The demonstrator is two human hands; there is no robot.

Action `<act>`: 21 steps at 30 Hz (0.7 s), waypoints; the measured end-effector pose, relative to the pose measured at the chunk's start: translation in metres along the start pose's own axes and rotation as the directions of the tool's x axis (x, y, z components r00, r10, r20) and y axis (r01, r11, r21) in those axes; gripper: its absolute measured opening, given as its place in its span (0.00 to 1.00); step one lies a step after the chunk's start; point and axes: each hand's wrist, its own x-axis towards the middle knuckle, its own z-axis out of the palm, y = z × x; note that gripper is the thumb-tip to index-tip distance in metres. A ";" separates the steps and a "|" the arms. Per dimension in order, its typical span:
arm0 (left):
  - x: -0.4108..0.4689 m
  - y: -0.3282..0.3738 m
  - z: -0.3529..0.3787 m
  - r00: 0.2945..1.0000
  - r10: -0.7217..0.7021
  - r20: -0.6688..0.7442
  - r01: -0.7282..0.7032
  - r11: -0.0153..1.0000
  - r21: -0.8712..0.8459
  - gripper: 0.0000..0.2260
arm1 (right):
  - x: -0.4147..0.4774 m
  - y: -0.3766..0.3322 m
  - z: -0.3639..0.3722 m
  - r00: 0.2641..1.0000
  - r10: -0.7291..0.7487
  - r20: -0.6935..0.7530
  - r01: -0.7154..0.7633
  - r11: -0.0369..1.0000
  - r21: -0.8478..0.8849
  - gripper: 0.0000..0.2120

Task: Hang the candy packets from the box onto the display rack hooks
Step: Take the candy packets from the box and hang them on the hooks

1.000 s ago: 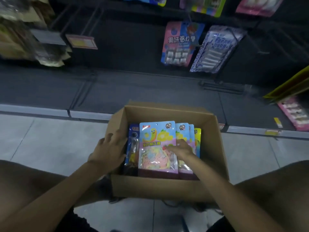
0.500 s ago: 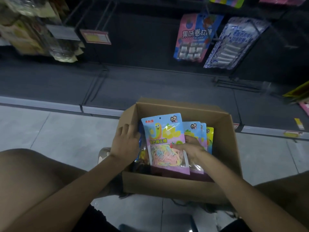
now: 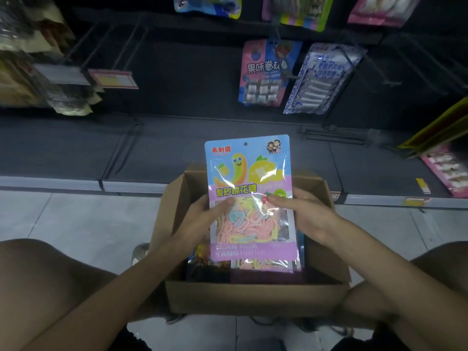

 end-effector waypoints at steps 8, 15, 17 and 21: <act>-0.013 0.024 0.023 0.997 -0.059 -0.044 0.057 0.997 -0.048 0.13 | -0.007 -0.004 0.013 0.964 -0.103 -0.246 0.084 0.993 -0.089 0.17; -0.018 0.037 0.040 0.976 0.126 -0.178 -0.117 0.991 0.059 0.06 | -0.014 0.005 0.028 0.943 -0.192 -0.272 0.130 0.964 -0.230 0.24; -0.020 0.038 0.044 0.977 0.146 -0.153 -0.131 0.986 0.107 0.06 | -0.012 0.012 0.029 0.936 -0.208 -0.284 0.133 0.956 -0.260 0.21; -0.028 0.043 0.051 0.993 0.114 -0.041 -0.114 0.993 -0.002 0.13 | -0.006 0.011 0.029 0.940 -0.135 -0.312 0.068 0.974 -0.215 0.25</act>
